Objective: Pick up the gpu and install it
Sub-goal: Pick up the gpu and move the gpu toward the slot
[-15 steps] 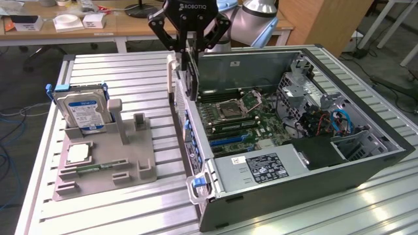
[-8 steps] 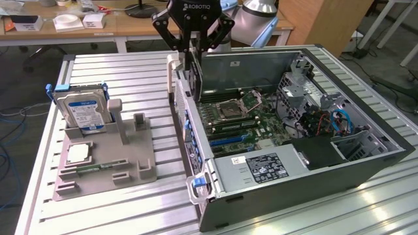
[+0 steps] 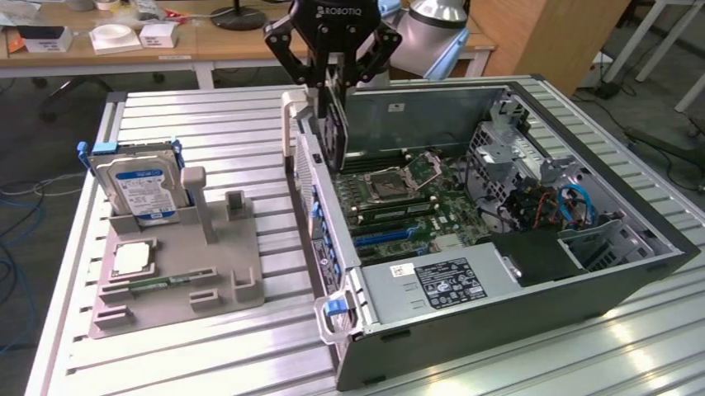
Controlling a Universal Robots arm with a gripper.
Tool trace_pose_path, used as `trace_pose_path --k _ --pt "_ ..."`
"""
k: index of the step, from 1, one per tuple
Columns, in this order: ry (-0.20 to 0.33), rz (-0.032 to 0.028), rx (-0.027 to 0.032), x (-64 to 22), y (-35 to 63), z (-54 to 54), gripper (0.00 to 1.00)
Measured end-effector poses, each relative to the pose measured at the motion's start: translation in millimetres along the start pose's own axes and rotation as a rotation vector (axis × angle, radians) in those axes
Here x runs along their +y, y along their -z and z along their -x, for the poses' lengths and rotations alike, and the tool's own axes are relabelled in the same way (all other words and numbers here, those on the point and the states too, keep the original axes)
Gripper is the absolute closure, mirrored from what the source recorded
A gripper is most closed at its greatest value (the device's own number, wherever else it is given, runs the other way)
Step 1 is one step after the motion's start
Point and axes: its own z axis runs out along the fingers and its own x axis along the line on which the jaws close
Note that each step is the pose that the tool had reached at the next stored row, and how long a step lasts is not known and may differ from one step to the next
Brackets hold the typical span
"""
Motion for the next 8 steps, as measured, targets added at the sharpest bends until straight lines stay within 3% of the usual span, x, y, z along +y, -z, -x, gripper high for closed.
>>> trace_pose_path --k 8 --pt "0.000 0.0000 0.0000 0.3 0.0 7.1 0.74"
